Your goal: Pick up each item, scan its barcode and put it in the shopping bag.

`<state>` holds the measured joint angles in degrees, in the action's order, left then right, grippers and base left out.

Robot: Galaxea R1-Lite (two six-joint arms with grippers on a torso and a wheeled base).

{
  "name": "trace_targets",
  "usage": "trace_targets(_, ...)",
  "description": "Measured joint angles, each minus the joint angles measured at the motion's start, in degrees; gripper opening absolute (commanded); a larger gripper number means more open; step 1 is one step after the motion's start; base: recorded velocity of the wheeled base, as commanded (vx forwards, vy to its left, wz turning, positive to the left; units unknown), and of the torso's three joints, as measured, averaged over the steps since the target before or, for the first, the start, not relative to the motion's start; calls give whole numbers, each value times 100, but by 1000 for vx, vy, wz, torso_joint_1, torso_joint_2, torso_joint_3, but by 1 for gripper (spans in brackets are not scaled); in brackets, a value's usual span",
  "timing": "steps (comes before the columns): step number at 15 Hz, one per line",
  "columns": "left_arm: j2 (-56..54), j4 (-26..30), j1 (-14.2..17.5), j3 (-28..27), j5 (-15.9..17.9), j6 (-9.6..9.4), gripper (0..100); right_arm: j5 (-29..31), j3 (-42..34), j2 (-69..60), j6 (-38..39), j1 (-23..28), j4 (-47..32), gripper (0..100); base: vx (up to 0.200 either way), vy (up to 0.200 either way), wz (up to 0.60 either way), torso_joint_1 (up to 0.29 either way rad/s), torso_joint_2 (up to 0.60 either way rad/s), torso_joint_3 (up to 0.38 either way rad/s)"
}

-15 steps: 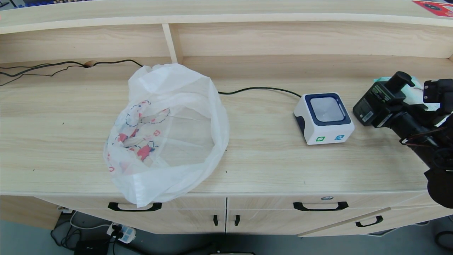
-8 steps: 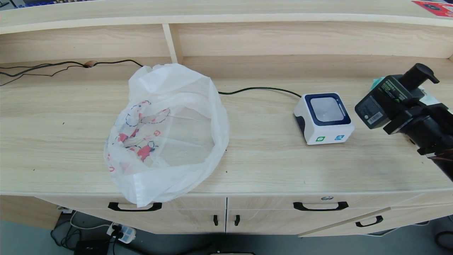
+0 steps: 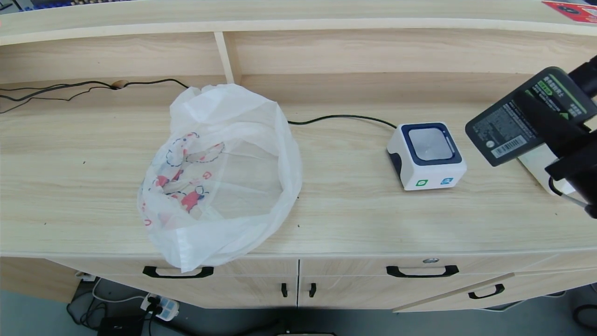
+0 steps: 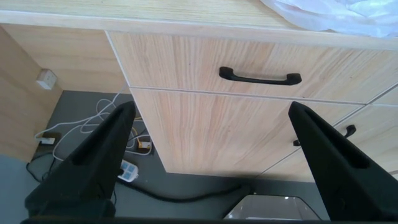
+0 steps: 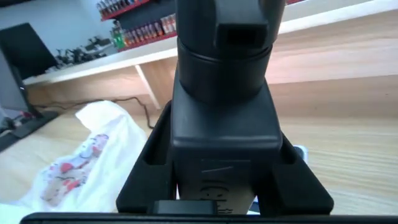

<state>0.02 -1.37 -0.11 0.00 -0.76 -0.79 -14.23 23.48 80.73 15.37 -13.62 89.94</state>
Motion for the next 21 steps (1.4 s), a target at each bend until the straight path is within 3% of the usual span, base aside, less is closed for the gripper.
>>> trace_targets(3,0,-2,0,0,-2,1,100,-33,411,-278,616,-783,-594,0,0,0,0,0,0,0)
trace_targets(11,0,9,0,0,-2,-33,100,-169,1161,-969,1186,-3081,-2411,0,0,0,0,0,0,0)
trace_targets(17,0,11,4,0,-2,-35,100,-169,1445,-634,1831,-3657,-2437,0,0,0,0,0,0,0)
trace_targets(21,0,33,4,0,-2,-27,100,-165,1420,-532,1832,-4011,-2431,0,0,0,0,0,0,0)
